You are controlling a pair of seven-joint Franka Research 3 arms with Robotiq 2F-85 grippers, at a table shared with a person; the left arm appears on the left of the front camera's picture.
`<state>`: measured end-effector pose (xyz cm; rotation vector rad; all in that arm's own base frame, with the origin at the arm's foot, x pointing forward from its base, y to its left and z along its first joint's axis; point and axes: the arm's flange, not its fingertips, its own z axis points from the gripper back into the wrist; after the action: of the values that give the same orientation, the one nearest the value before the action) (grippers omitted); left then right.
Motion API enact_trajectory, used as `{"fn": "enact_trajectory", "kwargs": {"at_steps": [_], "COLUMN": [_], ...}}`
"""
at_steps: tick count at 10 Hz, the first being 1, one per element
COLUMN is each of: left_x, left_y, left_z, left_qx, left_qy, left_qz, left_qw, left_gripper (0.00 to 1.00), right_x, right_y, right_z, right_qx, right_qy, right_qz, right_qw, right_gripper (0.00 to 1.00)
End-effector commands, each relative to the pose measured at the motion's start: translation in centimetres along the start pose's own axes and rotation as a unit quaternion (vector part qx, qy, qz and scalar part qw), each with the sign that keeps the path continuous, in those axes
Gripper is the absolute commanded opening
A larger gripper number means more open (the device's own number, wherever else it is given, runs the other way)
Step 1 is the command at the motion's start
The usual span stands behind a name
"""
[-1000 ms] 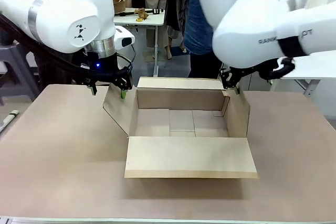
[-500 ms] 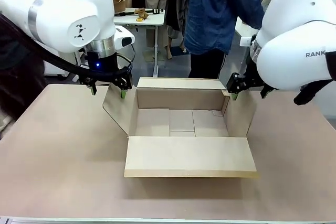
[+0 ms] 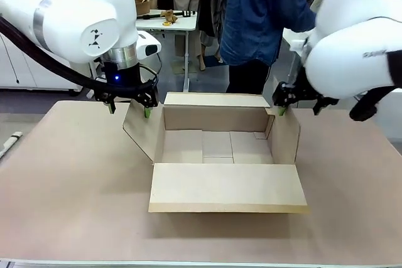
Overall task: Pack the gift set into the box.
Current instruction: Place both hands on the side flaps of the Package Box and spread them outward.
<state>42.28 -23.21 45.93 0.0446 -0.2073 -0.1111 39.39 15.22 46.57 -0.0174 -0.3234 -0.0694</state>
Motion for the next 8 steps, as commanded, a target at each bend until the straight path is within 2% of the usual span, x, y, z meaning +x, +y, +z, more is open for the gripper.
{"fn": "enact_trajectory", "kwargs": {"at_steps": [1, 3, 4, 5, 6, 8], "left_x": [0.1, 0.1, 0.1, 0.1, 0.1, 0.1], "left_y": [0.1, 0.1, 0.1, 0.1, 0.1, 0.1], "left_z": [0.1, 0.1, 0.1, 0.1, 0.1, 0.1], "left_qx": [0.011, 0.011, 0.011, 0.011, 0.011, 0.011], "left_qy": [-0.003, -0.003, -0.003, -0.003, -0.003, -0.003], "left_qz": [0.006, 0.006, 0.006, 0.006, 0.006, 0.006], "left_qw": [1.0, 1.0, 1.0, 1.0, 1.0, 1.0], "left_gripper": [1.0, 1.0, 1.0, 1.0, 1.0, 1.0], "right_x": [-0.2, 0.3, 0.5, 0.7, 0.8, 0.8], "right_y": [-4.6, -7.9, -9.7, -10.2, -8.4, -8.4], "right_z": [0.1, 0.4, -0.8, -2.9, 0.3, 0.3], "right_qx": [0.056, 0.071, 0.085, 0.097, 0.059, 0.059], "right_qy": [-0.018, -0.036, -0.014, 0.024, -0.018, -0.018], "right_qz": [-0.041, -0.073, -0.083, -0.069, -0.09, -0.09], "right_qw": [0.997, 0.994, 0.993, 0.993, 0.994, 0.994], "right_gripper": [1.0, 1.0, 1.0, 1.0, 1.0, 1.0]}}
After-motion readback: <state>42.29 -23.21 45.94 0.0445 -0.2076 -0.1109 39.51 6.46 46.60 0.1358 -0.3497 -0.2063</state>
